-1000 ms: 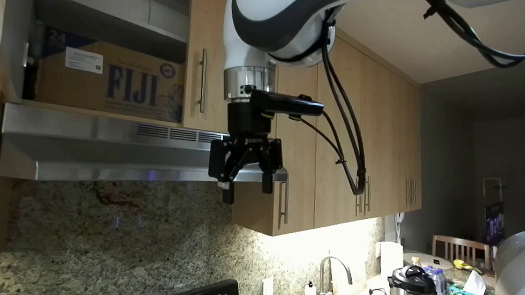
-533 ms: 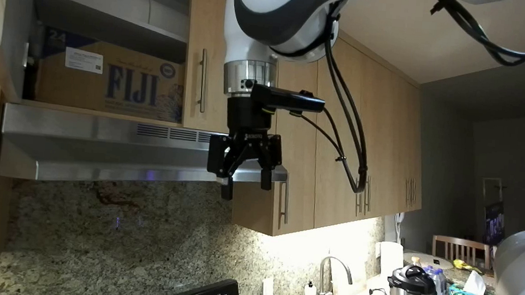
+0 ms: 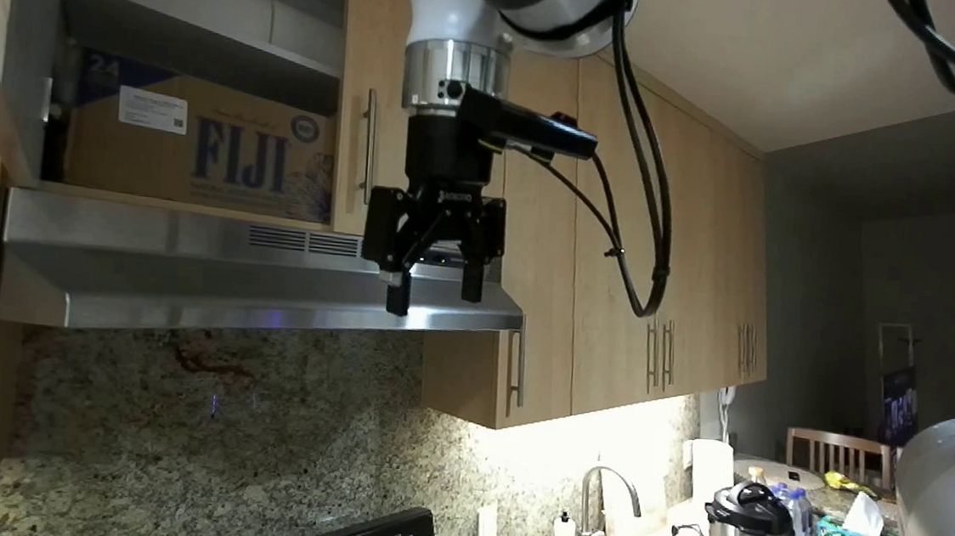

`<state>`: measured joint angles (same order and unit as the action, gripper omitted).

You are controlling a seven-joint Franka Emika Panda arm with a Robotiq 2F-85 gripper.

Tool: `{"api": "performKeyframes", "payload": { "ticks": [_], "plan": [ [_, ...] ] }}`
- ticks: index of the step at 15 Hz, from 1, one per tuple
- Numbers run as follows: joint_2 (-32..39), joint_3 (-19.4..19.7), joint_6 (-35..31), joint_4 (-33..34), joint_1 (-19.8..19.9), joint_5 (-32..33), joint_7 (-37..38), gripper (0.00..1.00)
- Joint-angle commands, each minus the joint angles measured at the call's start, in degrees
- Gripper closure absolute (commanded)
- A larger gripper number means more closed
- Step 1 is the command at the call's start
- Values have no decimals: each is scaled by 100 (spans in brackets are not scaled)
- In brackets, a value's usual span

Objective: Close the top left cabinet door

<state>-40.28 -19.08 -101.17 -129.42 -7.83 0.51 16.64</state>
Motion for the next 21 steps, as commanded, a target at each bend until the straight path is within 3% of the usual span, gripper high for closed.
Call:
{"api": "performKeyframes", "payload": {
  "ticks": [1, 6, 15, 21],
  "plan": [
    [15, -245, 343, 428, 58, 286, 299, 0],
    [-17, -461, 703, 1018, 19, 572, 351, 0],
    [-183, -873, 447, 1793, -127, 750, 170, 0],
    [-78, -1182, -508, 2185, -206, 1105, -63, 0]
  ]
}}
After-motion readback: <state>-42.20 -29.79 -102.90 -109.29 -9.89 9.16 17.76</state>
